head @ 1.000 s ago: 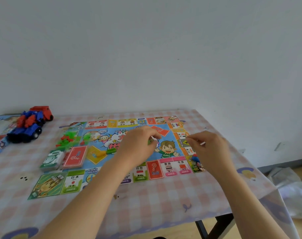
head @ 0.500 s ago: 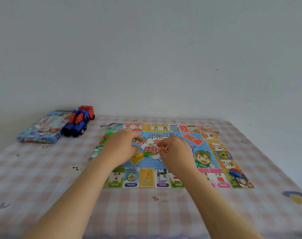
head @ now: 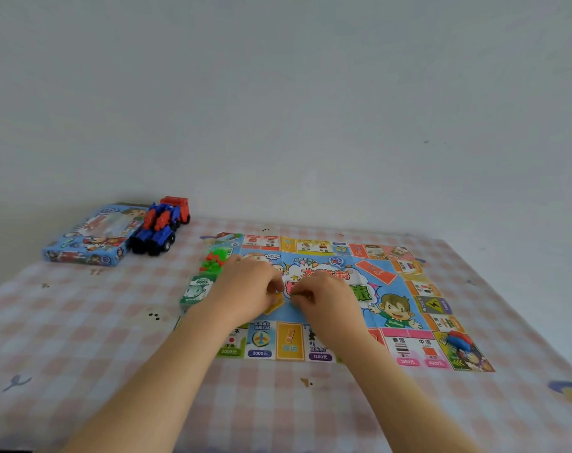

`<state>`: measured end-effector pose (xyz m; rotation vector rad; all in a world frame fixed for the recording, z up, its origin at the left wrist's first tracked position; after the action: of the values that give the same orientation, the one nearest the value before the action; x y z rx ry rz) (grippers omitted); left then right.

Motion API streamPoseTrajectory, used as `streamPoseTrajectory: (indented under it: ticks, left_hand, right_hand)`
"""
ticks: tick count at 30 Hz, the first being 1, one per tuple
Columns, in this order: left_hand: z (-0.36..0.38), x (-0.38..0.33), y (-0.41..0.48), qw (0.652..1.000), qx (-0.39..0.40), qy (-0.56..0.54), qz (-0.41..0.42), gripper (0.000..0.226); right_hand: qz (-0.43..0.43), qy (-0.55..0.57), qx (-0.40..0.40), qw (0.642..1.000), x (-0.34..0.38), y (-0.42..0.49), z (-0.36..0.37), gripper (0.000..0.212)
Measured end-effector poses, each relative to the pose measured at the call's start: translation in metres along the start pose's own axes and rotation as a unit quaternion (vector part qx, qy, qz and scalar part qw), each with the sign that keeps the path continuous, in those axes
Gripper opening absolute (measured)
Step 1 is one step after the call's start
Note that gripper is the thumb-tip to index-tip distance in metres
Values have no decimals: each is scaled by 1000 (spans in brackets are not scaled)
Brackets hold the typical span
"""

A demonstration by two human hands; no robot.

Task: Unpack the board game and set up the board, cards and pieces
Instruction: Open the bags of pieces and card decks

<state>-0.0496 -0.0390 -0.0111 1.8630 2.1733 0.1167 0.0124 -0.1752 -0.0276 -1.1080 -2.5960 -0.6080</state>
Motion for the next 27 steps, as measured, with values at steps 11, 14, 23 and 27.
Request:
streamPoseTrajectory:
  ticks: [11,14,23,27]
  left_hand:
    - [6,-27,3,994,-38,-98,25,20]
    - [8,-45,4,989,-21,-141,43,21]
    - [21,-119,10,978,10,-164,128,24]
    - [27,-138,14,976,8,-161,148,26]
  right_hand:
    - [143,176,-76,971,-37,-37,-36,12]
    - [173,150,-73,971,-56,-48,-54,12]
    - [233,138,-137,953,-104,-92,-89,11]
    - [252,133,-120,951,-114,-100,-86,8]
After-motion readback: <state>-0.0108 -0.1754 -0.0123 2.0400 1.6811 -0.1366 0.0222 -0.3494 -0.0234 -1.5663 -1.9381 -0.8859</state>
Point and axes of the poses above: each hand's wrist, its own y-axis towards the middle knuckle, its own z-axis out of the palm, x = y × z, the point moved 1 cm from there along y, towards the middle knuckle
